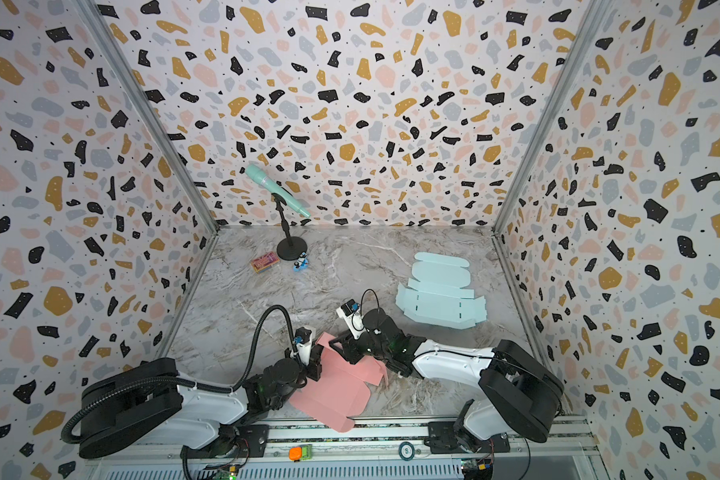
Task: Fold the paper box
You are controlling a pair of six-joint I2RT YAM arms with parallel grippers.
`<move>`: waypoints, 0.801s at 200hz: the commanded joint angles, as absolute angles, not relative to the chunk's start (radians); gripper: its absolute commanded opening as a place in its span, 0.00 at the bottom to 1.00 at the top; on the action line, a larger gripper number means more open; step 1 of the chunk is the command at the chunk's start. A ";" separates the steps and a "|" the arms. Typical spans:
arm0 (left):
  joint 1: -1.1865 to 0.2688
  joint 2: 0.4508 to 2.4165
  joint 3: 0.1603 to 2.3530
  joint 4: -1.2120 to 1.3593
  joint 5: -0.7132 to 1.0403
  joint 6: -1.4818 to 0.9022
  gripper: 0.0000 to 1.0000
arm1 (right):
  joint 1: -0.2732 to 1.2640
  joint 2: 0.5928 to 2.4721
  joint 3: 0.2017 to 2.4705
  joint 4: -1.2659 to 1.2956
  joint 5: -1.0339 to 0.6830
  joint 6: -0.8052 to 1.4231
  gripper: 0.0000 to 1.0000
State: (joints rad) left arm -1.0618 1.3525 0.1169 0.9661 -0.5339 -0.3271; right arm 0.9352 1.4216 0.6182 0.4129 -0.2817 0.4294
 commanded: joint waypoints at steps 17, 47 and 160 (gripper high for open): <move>-1.065 1.368 0.132 1.044 -0.585 -0.322 0.09 | 0.938 1.416 0.588 0.426 -0.331 0.460 0.36; -1.065 1.387 0.133 1.053 -0.589 -0.318 0.07 | 0.948 1.421 0.561 0.497 -0.382 0.504 0.34; -1.065 1.473 0.087 1.122 -0.586 -0.305 0.19 | 0.956 1.425 0.578 0.420 -0.265 0.499 0.31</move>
